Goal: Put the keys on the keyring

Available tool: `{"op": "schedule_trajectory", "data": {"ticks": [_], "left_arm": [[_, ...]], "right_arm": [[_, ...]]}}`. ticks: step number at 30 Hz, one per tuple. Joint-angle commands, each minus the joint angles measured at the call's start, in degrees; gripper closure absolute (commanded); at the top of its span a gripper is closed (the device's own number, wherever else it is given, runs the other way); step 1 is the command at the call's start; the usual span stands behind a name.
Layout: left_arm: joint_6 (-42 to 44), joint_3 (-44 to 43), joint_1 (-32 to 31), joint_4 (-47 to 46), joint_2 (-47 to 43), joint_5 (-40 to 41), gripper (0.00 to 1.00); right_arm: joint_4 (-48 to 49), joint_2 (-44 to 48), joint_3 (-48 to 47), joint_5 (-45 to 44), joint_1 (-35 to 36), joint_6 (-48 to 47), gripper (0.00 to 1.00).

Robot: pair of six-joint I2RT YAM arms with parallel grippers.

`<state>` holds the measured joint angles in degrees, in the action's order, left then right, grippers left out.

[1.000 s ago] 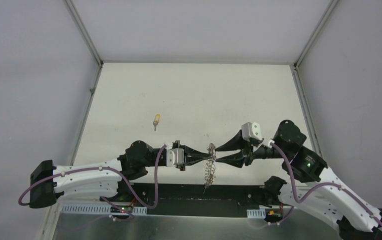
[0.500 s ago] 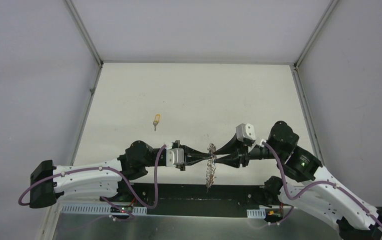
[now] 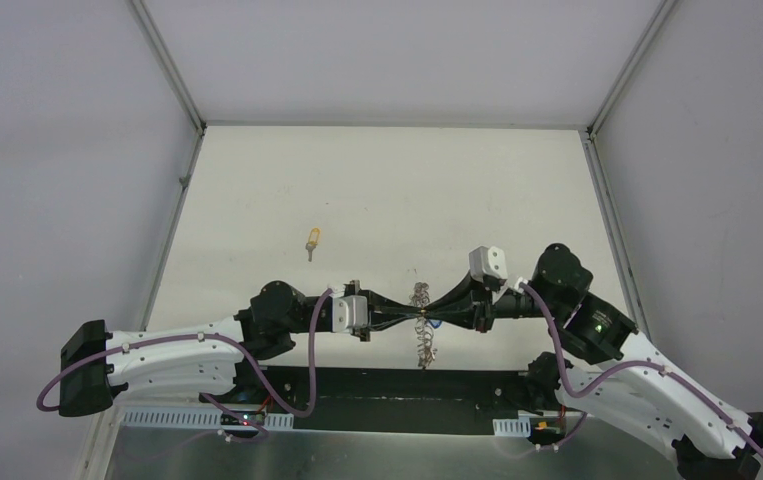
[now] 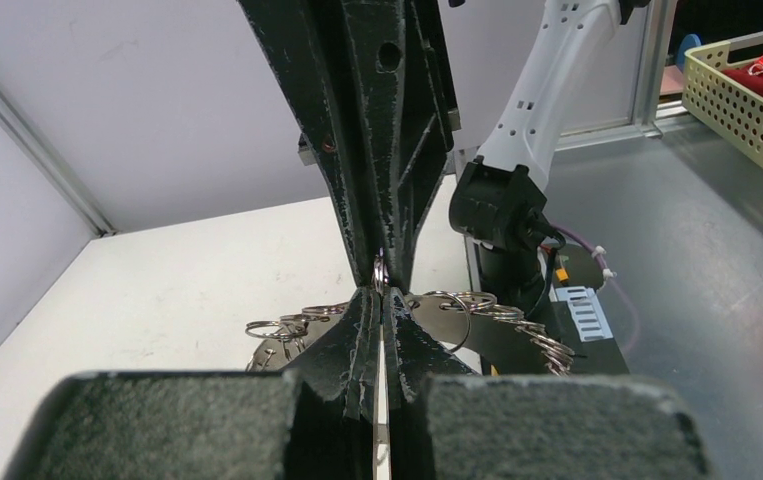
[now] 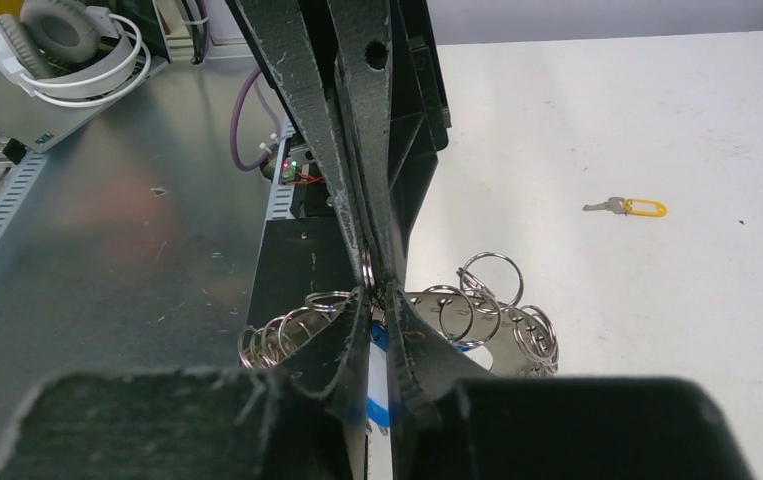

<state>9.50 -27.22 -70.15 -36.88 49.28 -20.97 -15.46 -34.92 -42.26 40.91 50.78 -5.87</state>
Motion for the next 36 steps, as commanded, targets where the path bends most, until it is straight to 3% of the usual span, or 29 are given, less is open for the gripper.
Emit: {"op": "schedule_trajectory", "data": {"ticks": [1,3,10,14,19,26,36], "left_arm": [[-1.0,-0.7,-0.5,-6.0,0.0,0.4,1.00],[-1.1,-0.7,-0.6,-5.7,-0.1,0.3,1.00],[-1.0,-0.9,-0.6,-2.1,-1.4,1.7,1.00],[0.3,-2.5,-0.6,6.0,-3.6,3.1,0.77],[3.9,-8.9,-0.6,22.8,-4.1,2.1,0.65],[5.9,-12.9,-0.6,34.8,-2.3,2.9,0.61],[7.2,-15.2,-0.6,38.0,4.8,0.4,0.60]], "right_arm": [[4.6,-0.4,0.4,-0.6,0.1,0.1,0.95],[4.2,-0.4,0.3,-0.7,0.2,-0.1,1.00],[0.5,-0.4,-1.1,-0.8,0.1,-1.5,1.00],[-6.9,-2.2,-3.8,-0.1,0.1,-3.9,1.00],[-17.4,-5.8,-8.1,-0.3,0.1,-8.2,1.00],[-27.3,-10.2,-12.3,-4.1,0.2,-11.4,1.00],[-33.1,-15.2,-14.9,-4.7,0.1,-11.3,1.00]]}}
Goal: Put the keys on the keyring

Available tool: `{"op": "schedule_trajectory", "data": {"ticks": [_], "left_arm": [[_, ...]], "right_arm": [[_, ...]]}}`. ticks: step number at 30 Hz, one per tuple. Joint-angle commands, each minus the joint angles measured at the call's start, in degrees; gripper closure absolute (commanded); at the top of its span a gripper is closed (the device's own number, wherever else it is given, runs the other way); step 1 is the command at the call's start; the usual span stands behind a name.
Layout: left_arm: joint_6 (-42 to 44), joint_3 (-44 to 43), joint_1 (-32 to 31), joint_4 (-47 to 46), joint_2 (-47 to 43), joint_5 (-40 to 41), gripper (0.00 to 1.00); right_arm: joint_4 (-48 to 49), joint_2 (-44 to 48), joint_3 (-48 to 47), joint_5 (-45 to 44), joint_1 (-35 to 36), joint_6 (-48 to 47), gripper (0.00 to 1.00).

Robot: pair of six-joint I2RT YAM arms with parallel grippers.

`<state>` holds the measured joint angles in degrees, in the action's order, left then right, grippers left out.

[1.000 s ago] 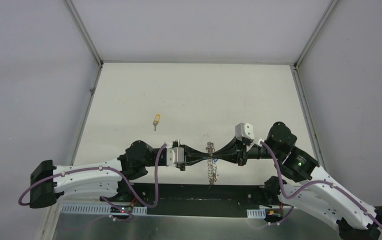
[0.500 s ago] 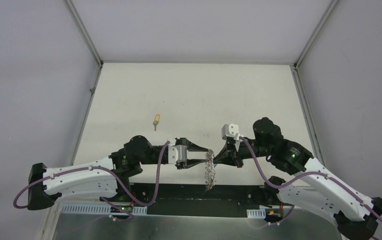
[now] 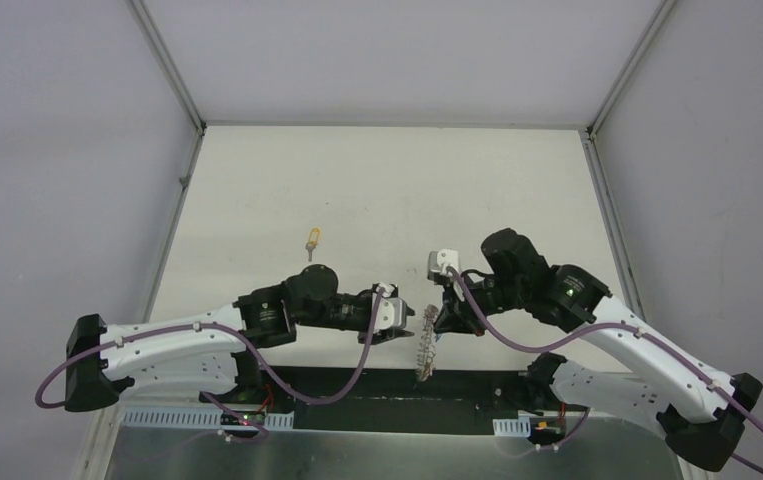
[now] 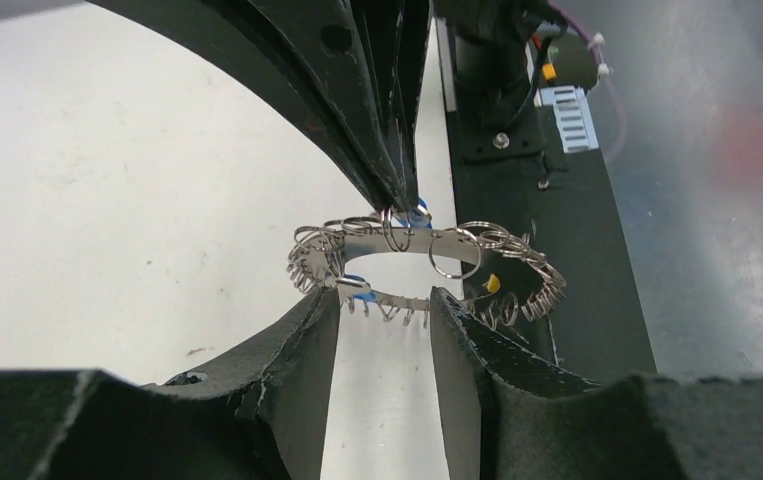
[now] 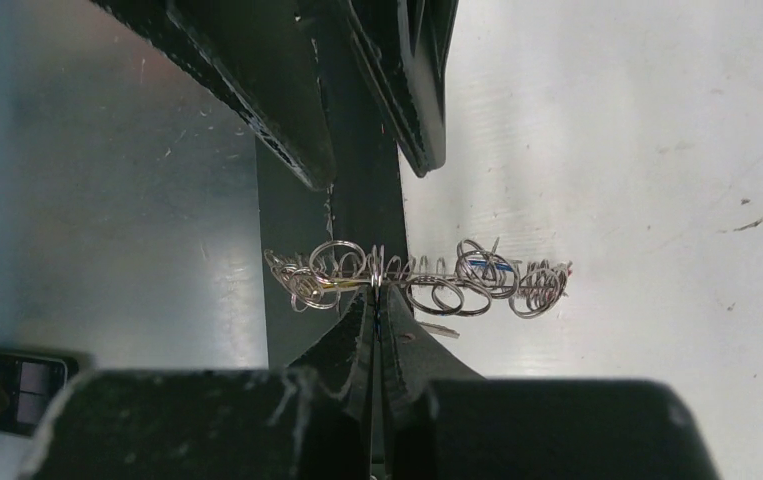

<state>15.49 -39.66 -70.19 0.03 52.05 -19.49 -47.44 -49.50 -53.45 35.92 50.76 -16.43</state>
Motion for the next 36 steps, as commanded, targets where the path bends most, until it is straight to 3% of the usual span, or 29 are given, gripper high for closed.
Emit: {"op": "schedule_trajectory", "data": {"ticks": [1,14,18,24,31,36], "left_arm": [[1.4,-2.9,-0.5,1.0,2.7,-1.4,0.60],[1.5,-0.2,-0.5,-7.5,6.2,-3.3,0.62],[2.2,-1.3,-0.5,-7.8,6.8,-5.6,0.72],[2.4,-2.8,-0.5,-7.9,7.7,-9.4,0.73],[1.3,-3.4,-0.6,-8.1,8.3,-8.5,0.69],[-0.2,-4.3,-0.5,-8.5,9.5,-7.4,0.76]], "right_arm": [[-1.1,-0.6,-3.7,0.2,0.1,-0.7,1.00],[3.0,3.1,-0.2,1.2,0.1,0.6,1.00],[3.0,2.7,-0.2,1.3,0.1,0.6,1.00],[3.4,2.4,-0.3,1.3,0.2,0.6,1.00],[3.4,2.2,-0.3,1.2,0.1,0.7,1.00],[3.5,2.1,-0.2,1.2,0.2,0.8,1.00]]}}
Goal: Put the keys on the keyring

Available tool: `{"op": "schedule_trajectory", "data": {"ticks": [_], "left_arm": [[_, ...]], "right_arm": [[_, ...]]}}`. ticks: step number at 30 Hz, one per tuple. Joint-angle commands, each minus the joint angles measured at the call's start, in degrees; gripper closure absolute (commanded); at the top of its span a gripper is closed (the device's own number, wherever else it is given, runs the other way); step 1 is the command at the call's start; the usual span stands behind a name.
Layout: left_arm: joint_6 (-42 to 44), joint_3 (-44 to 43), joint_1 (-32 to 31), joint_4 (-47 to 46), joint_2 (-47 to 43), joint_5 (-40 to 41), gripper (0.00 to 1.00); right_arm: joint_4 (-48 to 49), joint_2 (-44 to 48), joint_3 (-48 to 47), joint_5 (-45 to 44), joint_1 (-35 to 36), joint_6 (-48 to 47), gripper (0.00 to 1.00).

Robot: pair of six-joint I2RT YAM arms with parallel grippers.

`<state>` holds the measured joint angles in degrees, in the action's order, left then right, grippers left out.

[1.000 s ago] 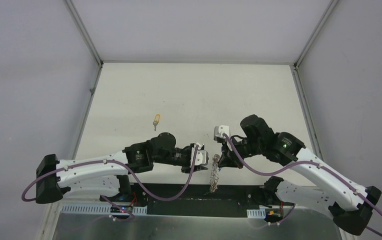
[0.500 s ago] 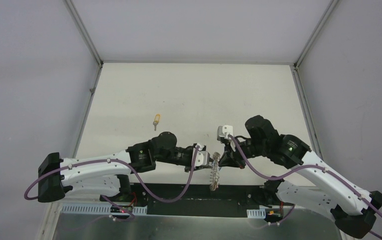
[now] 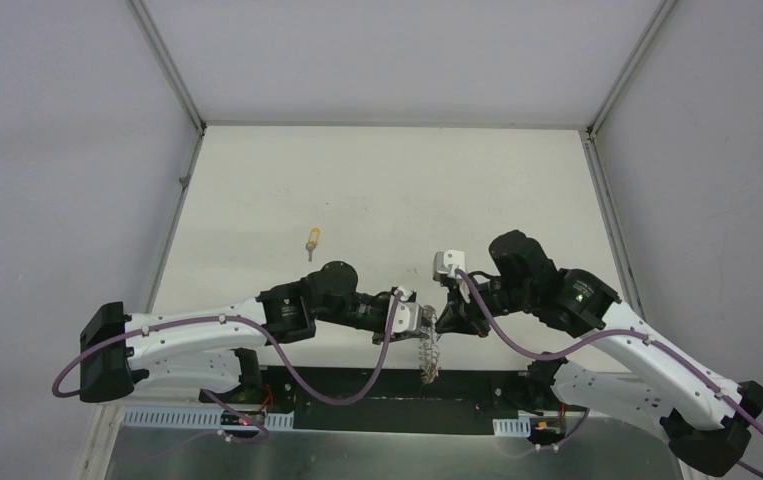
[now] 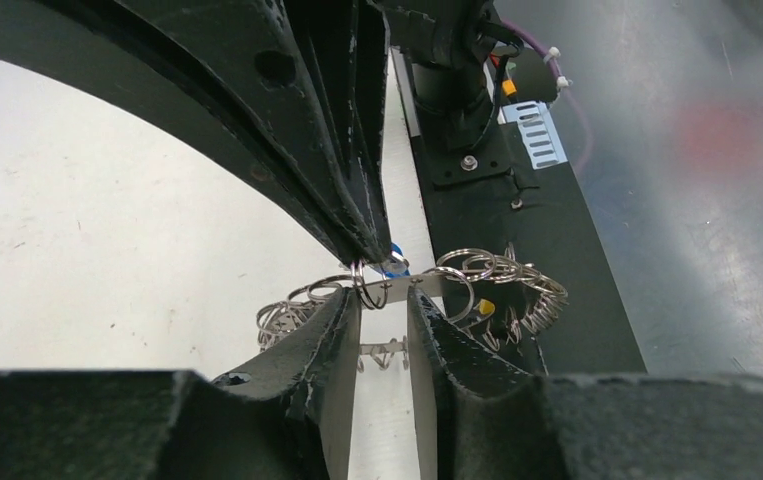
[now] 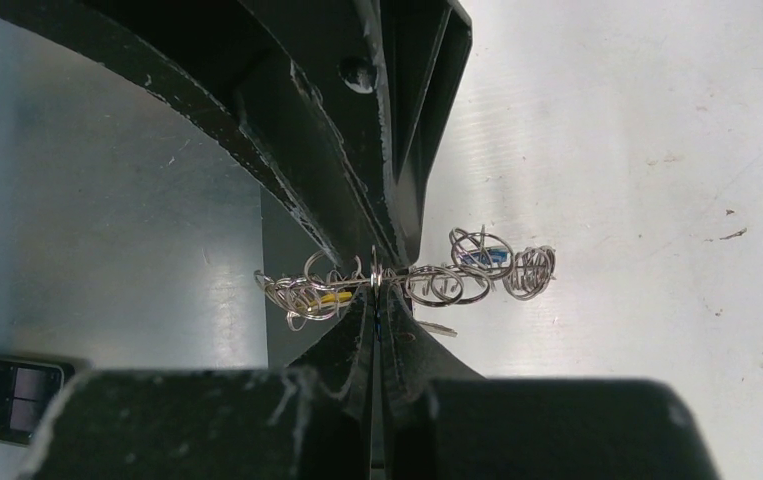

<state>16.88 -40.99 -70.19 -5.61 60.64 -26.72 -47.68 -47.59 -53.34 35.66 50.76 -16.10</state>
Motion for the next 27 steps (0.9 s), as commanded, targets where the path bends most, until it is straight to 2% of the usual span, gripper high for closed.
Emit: {"op": "schedule_trajectory", "data": {"ticks": [1,3,6,8,10,15,17,22,24,27], "left_arm": [[-2.2,-3.1,-0.5,-2.8,1.1,0.5,0.76],[-2.8,-3.3,-0.6,-2.8,1.5,0.7,0.76],[-3.1,-3.3,-0.5,-2.8,1.6,0.6,0.82],[-3.2,-3.2,-0.5,-2.6,1.5,0.7,0.89],[-3.3,-3.2,-0.5,-2.4,1.3,1.0,1.00],[-4.1,-3.1,-0.5,-1.5,0.8,3.4,1.00],[-4.4,-2.8,-0.5,-1.3,0.3,4.5,1.00],[-4.8,-1.0,-0.5,-3.1,-2.0,6.7,1.00],[-5.3,0.5,-0.5,-5.6,-3.6,7.1,1.00],[-6.5,3.0,-0.5,-10.3,-5.6,7.9,1.00]], "right_arm": [[3.8,0.2,-0.3,1.5,0.2,0.5,1.00],[3.8,0.1,-0.3,1.4,0.2,0.5,1.00],[3.8,-0.1,-0.3,1.4,0.2,0.5,1.00],[3.9,0.0,-0.4,1.3,0.1,0.5,1.00],[3.9,0.0,-0.4,1.4,0.2,0.5,1.00],[4.6,0.3,-0.5,0.7,0.1,1.1,1.00],[5.6,1.2,-0.5,-0.1,0.1,1.6,0.87],[10.1,7.4,2.2,-2.8,0.2,2.2,0.43],[12.0,10.4,3.9,-3.5,0.2,1.9,0.38],[14.7,14.3,5.8,-4.1,0.1,1.9,0.37]]}}
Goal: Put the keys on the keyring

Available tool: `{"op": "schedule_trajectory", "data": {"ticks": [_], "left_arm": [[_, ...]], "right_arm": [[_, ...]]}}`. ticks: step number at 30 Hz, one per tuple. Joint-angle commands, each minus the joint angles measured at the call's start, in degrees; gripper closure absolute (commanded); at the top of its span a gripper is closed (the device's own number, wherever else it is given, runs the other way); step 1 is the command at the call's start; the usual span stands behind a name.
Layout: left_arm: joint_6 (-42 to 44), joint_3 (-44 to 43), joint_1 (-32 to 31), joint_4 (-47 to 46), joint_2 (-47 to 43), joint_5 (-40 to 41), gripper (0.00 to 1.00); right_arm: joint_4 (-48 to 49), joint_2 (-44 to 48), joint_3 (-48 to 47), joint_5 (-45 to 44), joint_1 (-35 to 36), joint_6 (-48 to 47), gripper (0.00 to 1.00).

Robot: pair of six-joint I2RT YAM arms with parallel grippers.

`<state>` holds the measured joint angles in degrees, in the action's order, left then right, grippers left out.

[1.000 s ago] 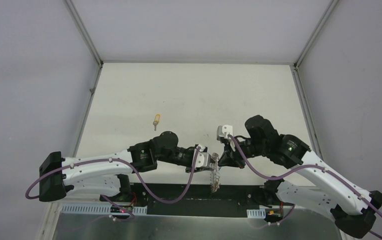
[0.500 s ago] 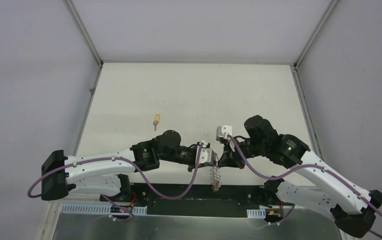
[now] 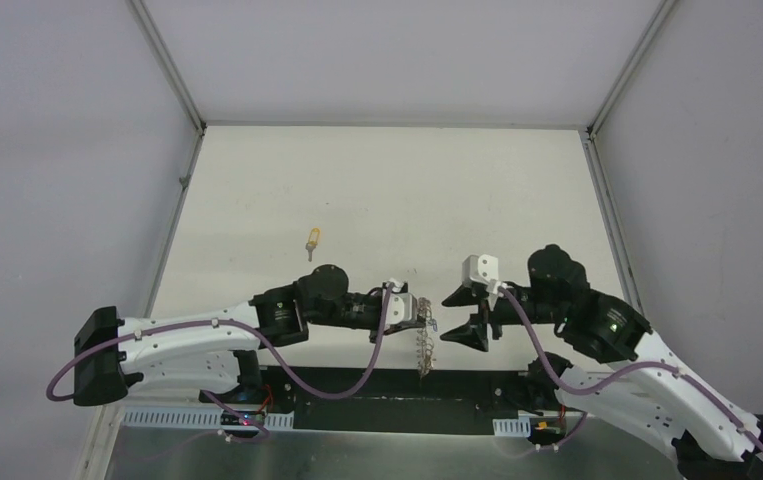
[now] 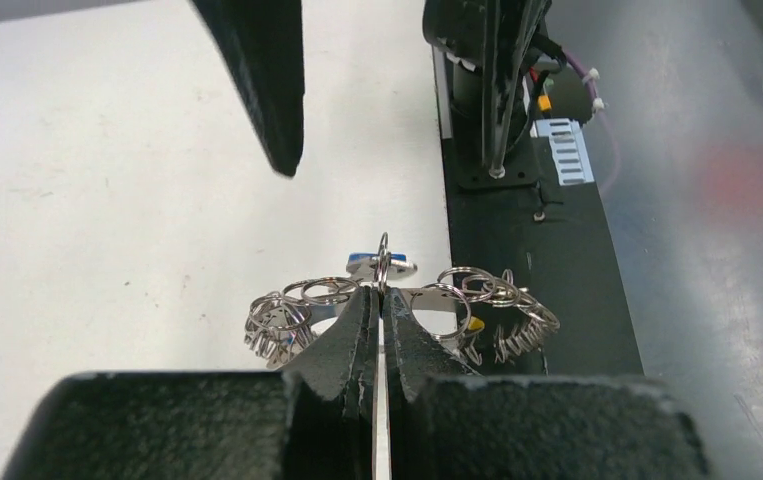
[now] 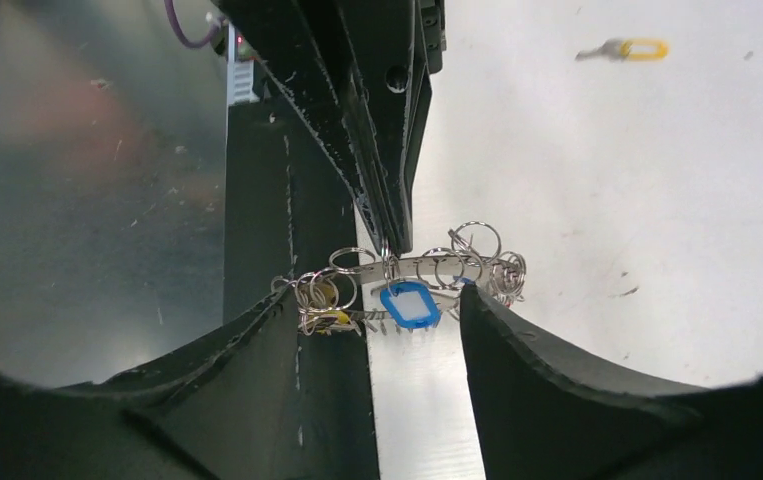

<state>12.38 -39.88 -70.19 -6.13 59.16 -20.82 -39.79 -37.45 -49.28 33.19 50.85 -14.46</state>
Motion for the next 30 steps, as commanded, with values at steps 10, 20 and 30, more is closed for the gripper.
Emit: {"op": "schedule_trajectory", "data": {"ticks": [10,20,30], "left_arm": [[-4.8,9.7,-0.5,-28.6,-7.4,0.0,1.00],[-5.1,9.9,-0.6,-31.4,-6.9,-1.6,1.00],[-5.0,9.8,-0.5,-31.1,-6.8,-1.2,1.00]], "right_arm": [[10.4,5.2,2.8,3.2,0.0,0.7,0.53],[10.2,3.7,2.7,4.6,0.1,0.4,0.75],[9.4,4.3,3.2,3.7,0.1,0.2,1.00]]}}
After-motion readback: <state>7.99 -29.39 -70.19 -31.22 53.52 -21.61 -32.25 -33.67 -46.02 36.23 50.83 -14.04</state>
